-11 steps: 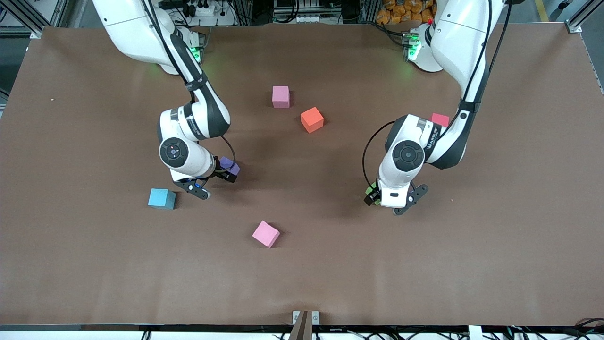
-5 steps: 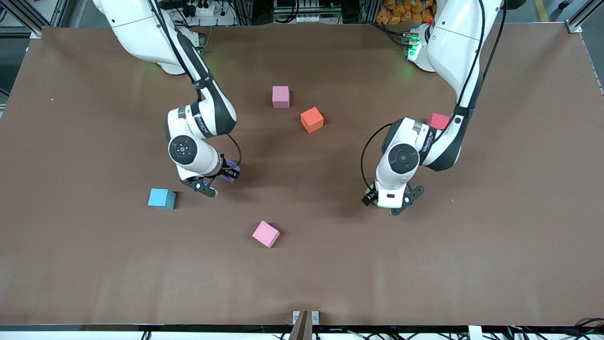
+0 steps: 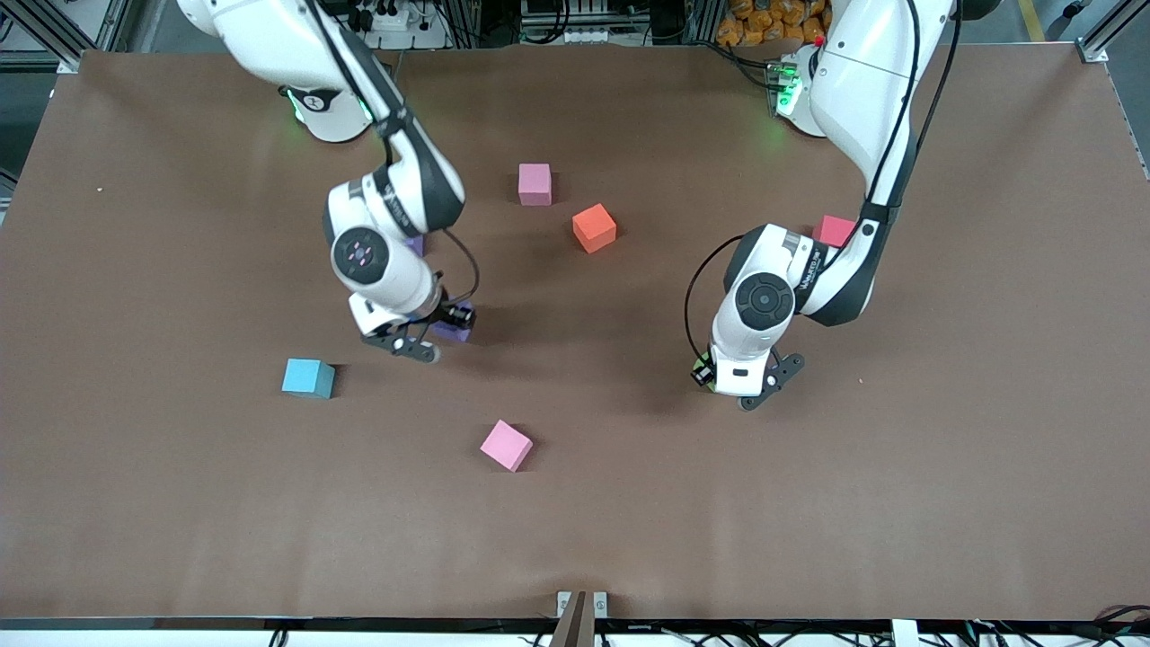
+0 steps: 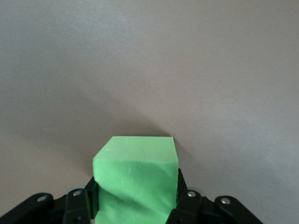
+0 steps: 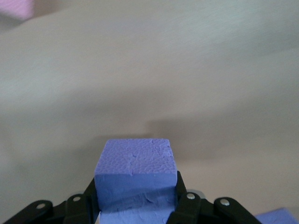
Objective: Arrange blocks into number 1
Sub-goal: 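Place the purple block beside the pink block with the right gripper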
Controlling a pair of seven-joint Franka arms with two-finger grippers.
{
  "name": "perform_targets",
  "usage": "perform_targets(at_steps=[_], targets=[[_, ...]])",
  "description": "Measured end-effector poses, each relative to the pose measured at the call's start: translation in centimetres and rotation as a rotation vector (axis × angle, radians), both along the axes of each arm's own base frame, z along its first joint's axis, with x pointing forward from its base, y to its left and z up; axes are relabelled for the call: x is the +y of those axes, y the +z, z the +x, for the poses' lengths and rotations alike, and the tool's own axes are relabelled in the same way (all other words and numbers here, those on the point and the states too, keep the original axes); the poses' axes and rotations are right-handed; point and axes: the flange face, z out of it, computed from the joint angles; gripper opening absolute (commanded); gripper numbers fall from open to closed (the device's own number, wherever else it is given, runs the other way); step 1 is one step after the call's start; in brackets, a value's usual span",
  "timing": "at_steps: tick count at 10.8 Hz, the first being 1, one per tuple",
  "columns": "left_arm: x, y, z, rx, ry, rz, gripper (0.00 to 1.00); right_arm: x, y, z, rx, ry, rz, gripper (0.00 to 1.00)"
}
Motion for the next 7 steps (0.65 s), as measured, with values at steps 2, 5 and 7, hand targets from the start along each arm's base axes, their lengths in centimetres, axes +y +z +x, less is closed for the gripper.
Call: perform_targets(at_steps=[2,5,7], targets=[[-2.0,1.1,-0.7,-0.016,-0.031,-0.009,0.0,4.6,0.0,-3.7,0.001,0.097,-0.001,0.63],[-2.8,1.3,-1.1,-0.019,-0.045,-0.009,0.0,8.0,-3.0,-9.6,-0.041,0.193,0.003,0.65],[-2.2,1.3,-0.8,-0.02,-0.037,-0.004,0.0,8.5,-4.2,-13.1,-0.047,0.212,0.004,0.65]])
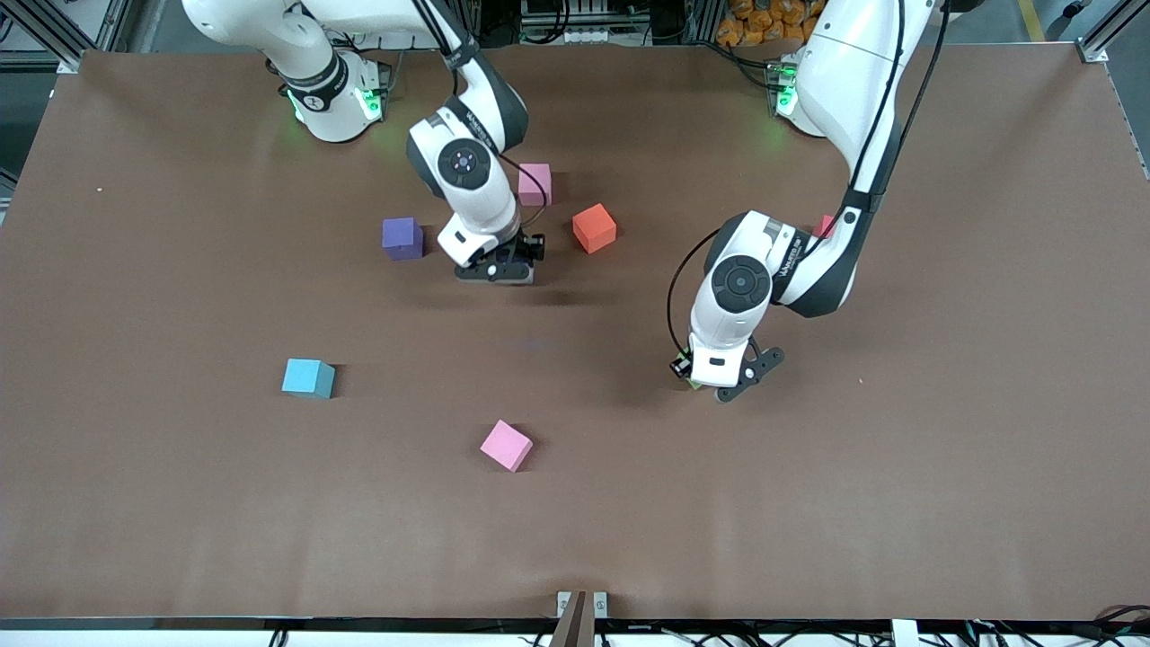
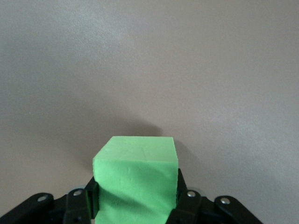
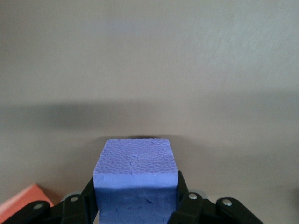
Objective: Arrange blocks into number 1
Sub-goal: 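Place the purple block beside the pink block with the right gripper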
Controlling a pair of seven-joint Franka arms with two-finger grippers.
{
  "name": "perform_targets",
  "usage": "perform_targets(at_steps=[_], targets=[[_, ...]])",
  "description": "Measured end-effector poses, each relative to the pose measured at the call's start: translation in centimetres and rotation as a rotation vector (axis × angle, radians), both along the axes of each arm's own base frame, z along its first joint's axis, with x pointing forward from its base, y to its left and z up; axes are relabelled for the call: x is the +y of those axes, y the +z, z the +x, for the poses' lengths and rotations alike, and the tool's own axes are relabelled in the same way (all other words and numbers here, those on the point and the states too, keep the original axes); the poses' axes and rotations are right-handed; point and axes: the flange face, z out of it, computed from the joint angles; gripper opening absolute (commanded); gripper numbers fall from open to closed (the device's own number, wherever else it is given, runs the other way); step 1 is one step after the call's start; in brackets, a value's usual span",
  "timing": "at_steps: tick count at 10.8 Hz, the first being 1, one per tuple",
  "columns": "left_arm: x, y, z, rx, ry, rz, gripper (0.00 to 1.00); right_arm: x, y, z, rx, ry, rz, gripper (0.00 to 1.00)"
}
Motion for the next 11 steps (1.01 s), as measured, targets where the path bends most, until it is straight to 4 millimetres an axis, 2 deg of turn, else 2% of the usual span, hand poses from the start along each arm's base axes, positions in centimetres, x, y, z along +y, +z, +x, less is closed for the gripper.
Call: perform_targets(at_steps=[2,4,11], targets=[[0.2,0.0,0.1,0.0,0.003,0.002,0.0,1.9,0.0,-2.8,0.011,-0.008,-0.001,0.65],[0.3,-0.1,0.1,0.0,0.004,0.002,0.0,2.9,-0.3,-4.5,0.023,-0.016,-0.007,0.65],[0.4,-0.2,0.1,0.001,0.0,0.006,0.0,2.4,-1.8,-6.8,0.056,-0.015,-0.042,0.65]])
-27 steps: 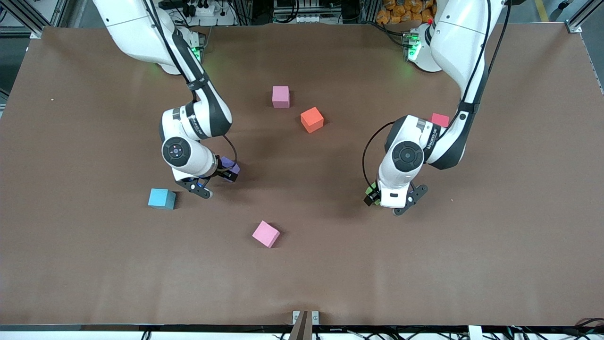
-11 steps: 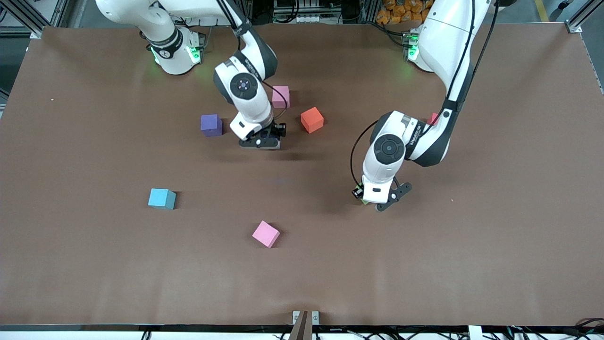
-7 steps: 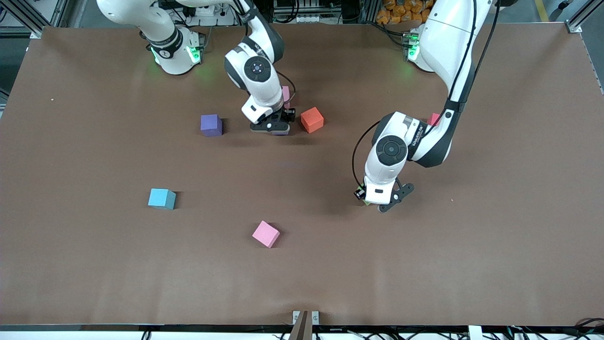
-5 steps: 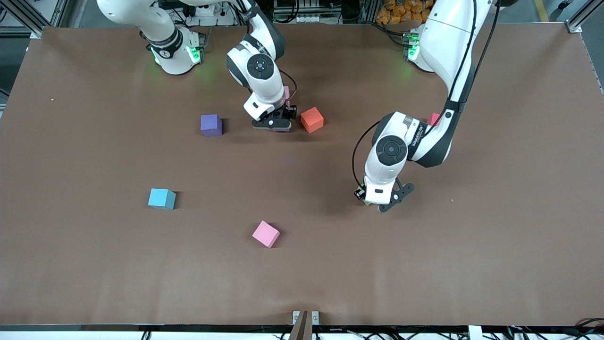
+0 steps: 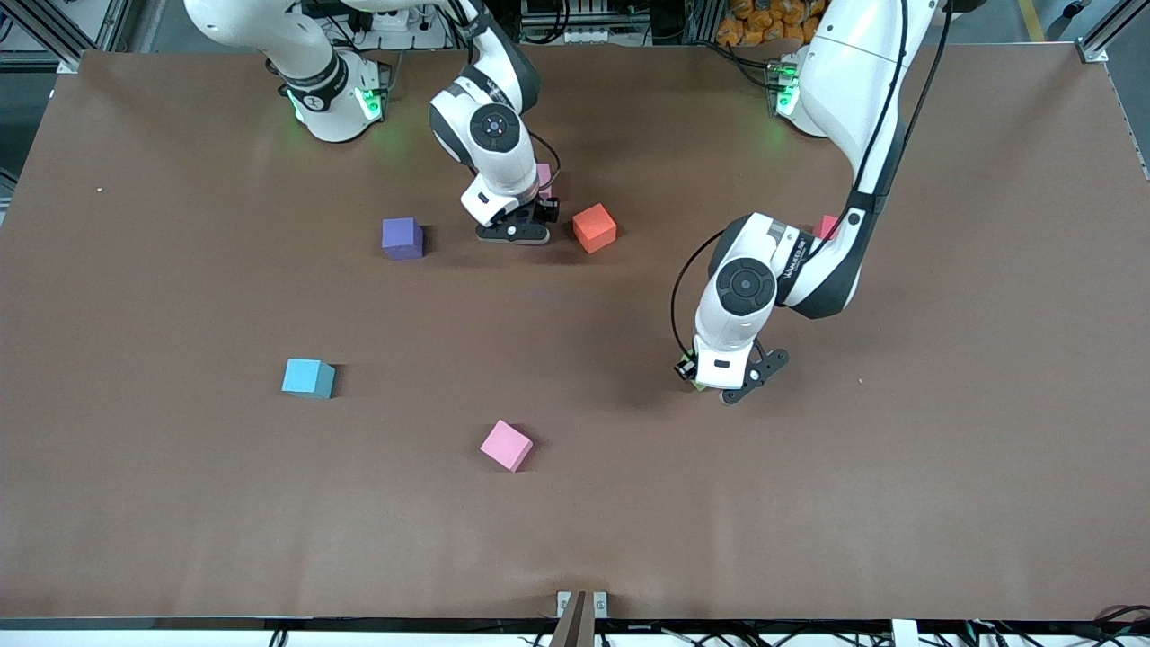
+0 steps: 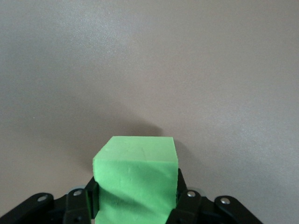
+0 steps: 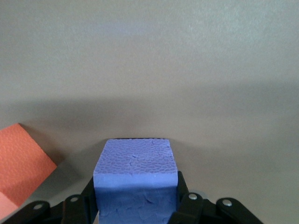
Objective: Arrange blocks into number 1
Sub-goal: 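Place the purple block beside the pink block with the right gripper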
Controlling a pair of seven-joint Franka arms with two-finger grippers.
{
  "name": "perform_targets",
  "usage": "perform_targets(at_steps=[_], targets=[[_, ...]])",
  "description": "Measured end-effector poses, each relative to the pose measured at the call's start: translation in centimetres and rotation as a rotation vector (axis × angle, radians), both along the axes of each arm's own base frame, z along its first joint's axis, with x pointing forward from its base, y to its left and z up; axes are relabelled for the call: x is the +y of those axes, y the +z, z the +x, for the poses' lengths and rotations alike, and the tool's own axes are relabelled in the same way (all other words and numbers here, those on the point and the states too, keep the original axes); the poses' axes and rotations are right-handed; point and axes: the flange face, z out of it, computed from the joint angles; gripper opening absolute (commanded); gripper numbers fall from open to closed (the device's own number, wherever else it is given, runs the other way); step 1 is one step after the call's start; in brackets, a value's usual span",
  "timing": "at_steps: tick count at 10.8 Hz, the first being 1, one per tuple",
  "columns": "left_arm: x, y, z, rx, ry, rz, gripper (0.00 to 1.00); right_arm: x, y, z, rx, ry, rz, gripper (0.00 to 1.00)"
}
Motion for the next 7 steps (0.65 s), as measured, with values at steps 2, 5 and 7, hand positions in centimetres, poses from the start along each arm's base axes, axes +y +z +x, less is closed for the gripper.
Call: perform_targets(at_steps=[2,5,7], targets=[[0.0,-0.1,0.0,0.001,-0.001,0.001,0.0,0.5,0.0,-0.8,0.003,0.003,-0.001,1.0],[0.1,-0.1,0.0,0.001,0.0,0.002,0.0,0.7,0.3,-1.0,0.0,-0.001,0.002,1.0],[0.1,-0.1,0.0,0.001,0.0,0.002,0.0,-0.3,3.0,0.9,-0.01,-0.052,0.027,1.0]])
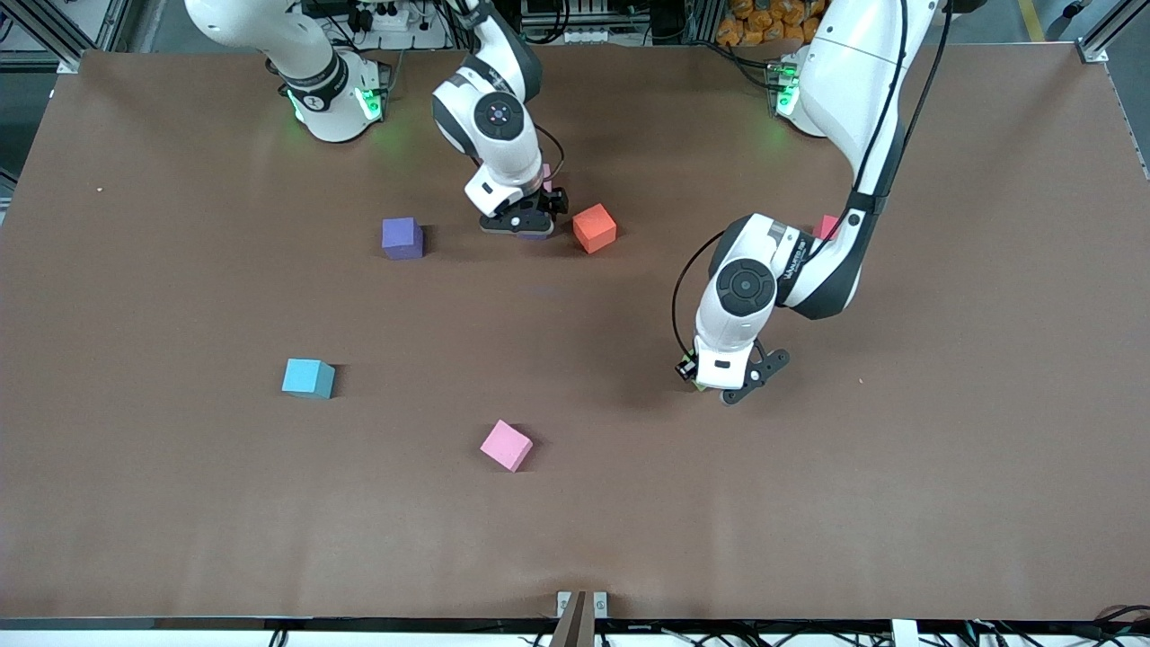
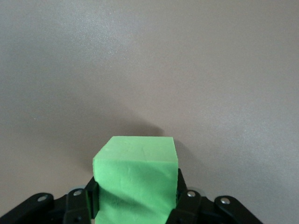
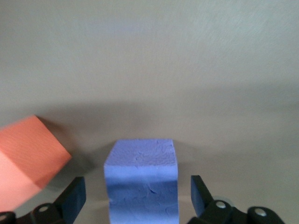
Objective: Arrange blocks into number 1
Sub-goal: 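Place the purple block beside the pink block with the right gripper, then place green beside purple with the left gripper while the right gripper reaches purple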
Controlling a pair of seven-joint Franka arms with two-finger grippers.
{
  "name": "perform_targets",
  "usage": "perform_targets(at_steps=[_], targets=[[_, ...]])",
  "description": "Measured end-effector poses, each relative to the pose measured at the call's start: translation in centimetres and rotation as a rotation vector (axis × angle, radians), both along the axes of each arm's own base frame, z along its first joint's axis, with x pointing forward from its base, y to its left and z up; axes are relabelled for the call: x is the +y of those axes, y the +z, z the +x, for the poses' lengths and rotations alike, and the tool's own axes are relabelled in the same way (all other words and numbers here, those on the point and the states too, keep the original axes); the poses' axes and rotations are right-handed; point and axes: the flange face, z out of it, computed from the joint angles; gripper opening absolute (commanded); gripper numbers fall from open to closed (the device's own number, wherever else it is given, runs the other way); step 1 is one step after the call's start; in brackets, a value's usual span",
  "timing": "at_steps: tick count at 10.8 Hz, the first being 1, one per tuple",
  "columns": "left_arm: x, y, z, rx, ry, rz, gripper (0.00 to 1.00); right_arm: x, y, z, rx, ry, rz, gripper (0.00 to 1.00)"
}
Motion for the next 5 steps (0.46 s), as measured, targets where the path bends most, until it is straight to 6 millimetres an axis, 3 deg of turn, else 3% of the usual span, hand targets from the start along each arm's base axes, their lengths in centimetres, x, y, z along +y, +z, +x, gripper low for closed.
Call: perform_targets(at_steps=[2,4,5], targets=[[-0.1,0.1,0.1,-0.005,-0.006,0.001,0.0,-4.4,5.4,4.4,0.011,-0.045,0.007,1.0],[-1.5,1.7,0.5,-0.036,-0.036,-0.017,0.0,-11.6,9.1,8.4,0.045,0.003,-0.003,1.0],[-4.2,3.0,-0.1,-0.06,-0.085,-0.035,0.0,-17.0,9.3,10.8,0.083,0.037,0.002,1.0]])
